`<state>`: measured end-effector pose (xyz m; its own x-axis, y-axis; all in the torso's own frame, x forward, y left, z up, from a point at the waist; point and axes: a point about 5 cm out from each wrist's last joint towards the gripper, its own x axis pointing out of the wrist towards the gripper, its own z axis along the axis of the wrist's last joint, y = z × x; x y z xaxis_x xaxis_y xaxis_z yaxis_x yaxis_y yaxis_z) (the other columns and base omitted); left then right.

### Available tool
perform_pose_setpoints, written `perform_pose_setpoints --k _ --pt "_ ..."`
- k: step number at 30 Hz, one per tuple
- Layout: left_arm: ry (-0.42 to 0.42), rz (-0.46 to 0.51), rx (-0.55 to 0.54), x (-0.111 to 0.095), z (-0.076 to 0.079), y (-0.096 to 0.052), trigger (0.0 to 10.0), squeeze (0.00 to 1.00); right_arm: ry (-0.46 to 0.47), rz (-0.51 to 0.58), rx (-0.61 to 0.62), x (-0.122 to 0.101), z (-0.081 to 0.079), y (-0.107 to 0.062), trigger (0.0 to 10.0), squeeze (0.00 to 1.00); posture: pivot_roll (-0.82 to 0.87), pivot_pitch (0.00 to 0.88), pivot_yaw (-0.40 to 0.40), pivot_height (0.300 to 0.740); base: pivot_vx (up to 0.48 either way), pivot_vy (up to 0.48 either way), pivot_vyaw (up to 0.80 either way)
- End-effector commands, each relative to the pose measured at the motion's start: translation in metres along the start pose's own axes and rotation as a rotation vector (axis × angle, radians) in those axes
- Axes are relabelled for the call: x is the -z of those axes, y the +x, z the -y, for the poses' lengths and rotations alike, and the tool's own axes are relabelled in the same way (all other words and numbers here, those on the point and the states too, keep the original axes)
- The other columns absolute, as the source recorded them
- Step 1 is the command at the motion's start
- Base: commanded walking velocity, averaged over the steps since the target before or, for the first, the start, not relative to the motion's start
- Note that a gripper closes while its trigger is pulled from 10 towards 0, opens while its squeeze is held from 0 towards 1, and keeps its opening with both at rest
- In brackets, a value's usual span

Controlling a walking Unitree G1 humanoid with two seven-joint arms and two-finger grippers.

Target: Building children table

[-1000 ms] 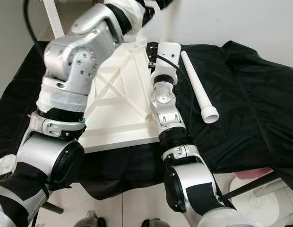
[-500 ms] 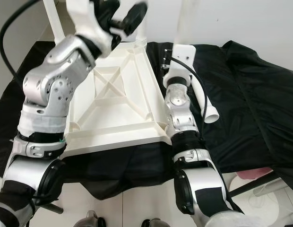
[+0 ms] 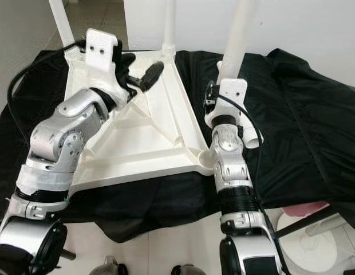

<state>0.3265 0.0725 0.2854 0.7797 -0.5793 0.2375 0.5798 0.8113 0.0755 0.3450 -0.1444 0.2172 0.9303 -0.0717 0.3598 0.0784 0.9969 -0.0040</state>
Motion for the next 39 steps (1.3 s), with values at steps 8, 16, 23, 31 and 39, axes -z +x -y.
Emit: perform_pose_setpoints --k 8,16,23,31,39 --pt "0.088 -0.075 0.132 0.026 0.025 -0.010 10.0 0.00 0.012 -0.177 -0.060 0.039 -0.006 -0.037 10.0 0.00 0.01 0.096 -0.042 0.740 0.000 0.000 0.00" --pt "0.127 -0.118 0.227 0.041 0.041 -0.018 10.0 0.00 0.014 -0.208 -0.079 0.043 -0.009 -0.043 10.0 0.00 0.01 0.087 -0.037 0.740 0.000 0.000 0.00" --pt "0.206 -0.157 0.332 0.061 0.053 -0.034 10.0 0.00 -0.001 -0.193 -0.143 0.043 -0.006 -0.056 10.0 0.00 0.01 0.086 -0.033 0.740 0.000 0.000 0.00" --pt "0.268 -0.187 0.361 0.073 0.053 -0.046 10.0 0.00 0.040 -0.125 -0.171 0.034 -0.003 -0.063 10.0 0.00 0.00 0.084 -0.028 0.740 0.000 0.000 0.00" --pt "0.276 -0.215 0.383 0.083 0.054 -0.055 10.0 0.00 0.053 -0.189 -0.184 0.043 0.004 -0.070 10.0 0.00 -0.01 0.096 -0.011 0.740 0.000 0.000 0.00"
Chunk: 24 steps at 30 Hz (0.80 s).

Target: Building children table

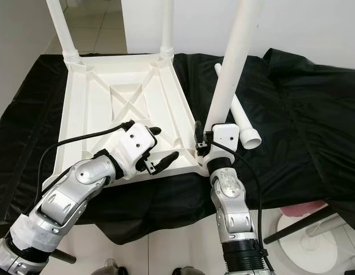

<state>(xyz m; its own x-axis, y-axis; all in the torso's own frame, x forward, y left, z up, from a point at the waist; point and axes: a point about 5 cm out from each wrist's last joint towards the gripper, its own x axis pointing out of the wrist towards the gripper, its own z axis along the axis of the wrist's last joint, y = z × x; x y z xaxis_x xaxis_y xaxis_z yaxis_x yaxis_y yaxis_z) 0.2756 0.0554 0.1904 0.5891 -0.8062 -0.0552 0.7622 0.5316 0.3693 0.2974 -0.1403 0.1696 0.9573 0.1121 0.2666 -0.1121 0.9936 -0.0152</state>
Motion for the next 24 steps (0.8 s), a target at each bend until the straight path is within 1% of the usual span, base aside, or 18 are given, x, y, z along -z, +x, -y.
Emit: perform_pose_setpoints --k 1,4,6,10,14,16,20,24 --pt "0.011 0.003 0.022 0.001 0.004 -0.001 10.0 0.00 0.016 -0.095 -0.002 0.017 0.004 -0.007 10.0 0.00 -0.02 0.098 -0.008 0.740 0.000 0.000 0.00" --pt "0.016 -0.004 0.018 0.002 0.004 -0.001 10.0 0.00 0.012 -0.108 -0.014 0.019 0.006 -0.009 10.0 0.00 -0.02 0.108 -0.005 0.740 0.000 0.000 0.00" --pt "0.018 -0.011 0.017 0.003 0.005 0.000 10.0 0.00 -0.008 -0.128 -0.034 0.023 0.009 -0.012 10.0 0.00 -0.02 0.109 -0.004 0.740 0.000 0.000 0.00" --pt "0.001 -0.007 0.007 0.001 0.005 0.000 10.0 0.00 -0.027 -0.136 -0.042 0.024 0.014 -0.017 10.0 0.00 -0.02 0.123 0.003 0.740 0.000 0.000 0.00" --pt "0.004 -0.011 0.005 0.001 0.004 -0.001 10.0 0.00 -0.043 -0.142 -0.078 0.026 0.015 -0.022 10.0 0.00 -0.02 0.126 0.005 0.740 0.000 0.000 0.00" --pt "0.005 -0.012 0.006 0.001 0.004 -0.001 10.0 0.00 -0.070 -0.140 -0.103 0.027 0.014 -0.023 10.0 0.00 -0.02 0.132 0.007 0.740 0.000 0.000 0.00" --pt "0.006 -0.012 0.003 0.000 0.002 -0.001 10.0 0.00 -0.070 -0.145 -0.126 0.029 0.015 -0.026 10.0 0.00 -0.01 0.136 0.010 0.740 0.000 0.000 0.00" --pt "0.006 -0.013 0.003 0.000 0.002 -0.001 10.0 0.00 -0.087 -0.136 -0.174 0.030 0.012 -0.027 10.0 0.00 -0.02 0.135 0.011 0.740 0.000 0.000 0.00"
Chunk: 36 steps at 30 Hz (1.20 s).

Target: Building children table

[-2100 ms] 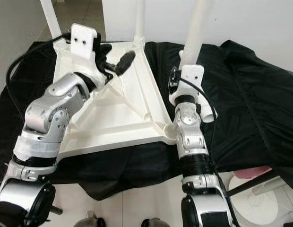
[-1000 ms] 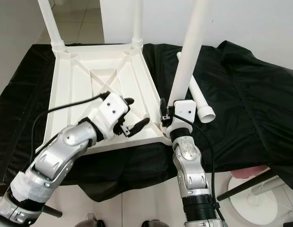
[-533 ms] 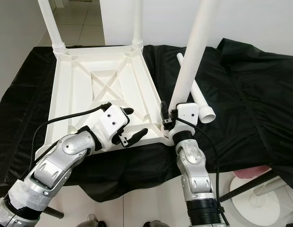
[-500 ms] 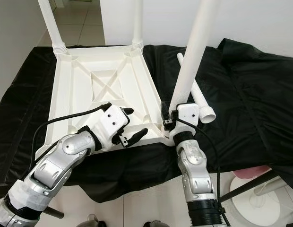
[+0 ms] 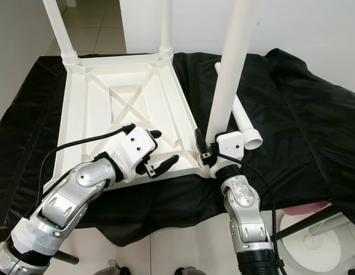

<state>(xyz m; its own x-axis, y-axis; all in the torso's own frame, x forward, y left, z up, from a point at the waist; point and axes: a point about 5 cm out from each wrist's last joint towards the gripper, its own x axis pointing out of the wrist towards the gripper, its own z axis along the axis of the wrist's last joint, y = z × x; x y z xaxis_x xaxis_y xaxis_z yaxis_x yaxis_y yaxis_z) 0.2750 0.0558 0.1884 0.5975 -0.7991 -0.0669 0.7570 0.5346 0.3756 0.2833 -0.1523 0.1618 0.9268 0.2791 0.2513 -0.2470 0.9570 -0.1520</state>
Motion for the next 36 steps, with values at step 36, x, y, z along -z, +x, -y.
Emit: perform_pose_setpoints --k 36 --pt "0.014 0.011 -0.020 -0.006 -0.003 0.000 10.0 0.00 0.228 -0.298 0.033 0.054 0.003 -0.008 10.0 0.00 -0.01 0.130 0.000 0.740 0.000 0.000 0.00"
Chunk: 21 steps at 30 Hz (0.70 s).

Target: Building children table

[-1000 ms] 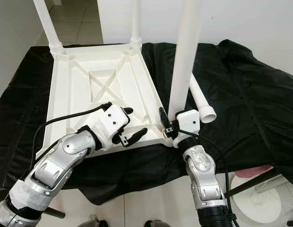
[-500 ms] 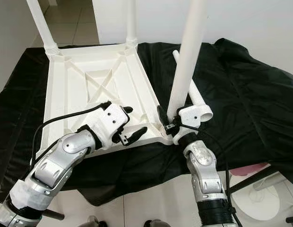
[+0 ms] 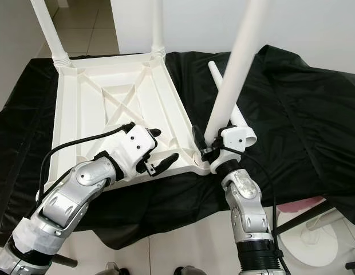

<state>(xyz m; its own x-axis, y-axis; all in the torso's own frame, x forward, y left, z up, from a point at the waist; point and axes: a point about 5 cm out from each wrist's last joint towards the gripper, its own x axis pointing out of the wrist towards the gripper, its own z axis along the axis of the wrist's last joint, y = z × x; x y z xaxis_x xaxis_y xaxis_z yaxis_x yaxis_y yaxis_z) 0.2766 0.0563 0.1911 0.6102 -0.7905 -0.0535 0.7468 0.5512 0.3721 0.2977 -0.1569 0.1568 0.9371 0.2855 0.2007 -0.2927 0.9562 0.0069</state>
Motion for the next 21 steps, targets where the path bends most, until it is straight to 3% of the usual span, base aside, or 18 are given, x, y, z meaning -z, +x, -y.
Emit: perform_pose_setpoints --k 1,10,13,21 --pt "0.018 0.005 0.000 -0.004 -0.001 -0.001 10.0 0.00 0.064 -0.243 0.068 0.046 0.003 -0.017 10.0 0.00 -0.01 0.130 0.000 0.740 0.000 0.000 0.00" --pt "0.018 0.005 -0.002 -0.004 -0.001 -0.001 10.0 0.00 -0.052 -0.221 0.043 0.046 -0.011 -0.017 10.0 0.00 -0.01 0.132 0.002 0.740 0.000 0.000 0.00" --pt "0.018 0.005 -0.005 -0.004 -0.001 -0.001 10.0 0.00 -0.189 -0.176 -0.065 0.044 -0.019 -0.021 10.0 0.00 -0.01 0.131 0.002 0.740 0.000 0.000 0.00" --pt "0.021 0.007 -0.009 -0.005 -0.003 -0.001 10.0 0.00 -0.144 -0.148 -0.080 0.047 -0.016 -0.030 10.0 0.00 -0.01 0.130 0.003 0.740 0.000 0.000 0.00"
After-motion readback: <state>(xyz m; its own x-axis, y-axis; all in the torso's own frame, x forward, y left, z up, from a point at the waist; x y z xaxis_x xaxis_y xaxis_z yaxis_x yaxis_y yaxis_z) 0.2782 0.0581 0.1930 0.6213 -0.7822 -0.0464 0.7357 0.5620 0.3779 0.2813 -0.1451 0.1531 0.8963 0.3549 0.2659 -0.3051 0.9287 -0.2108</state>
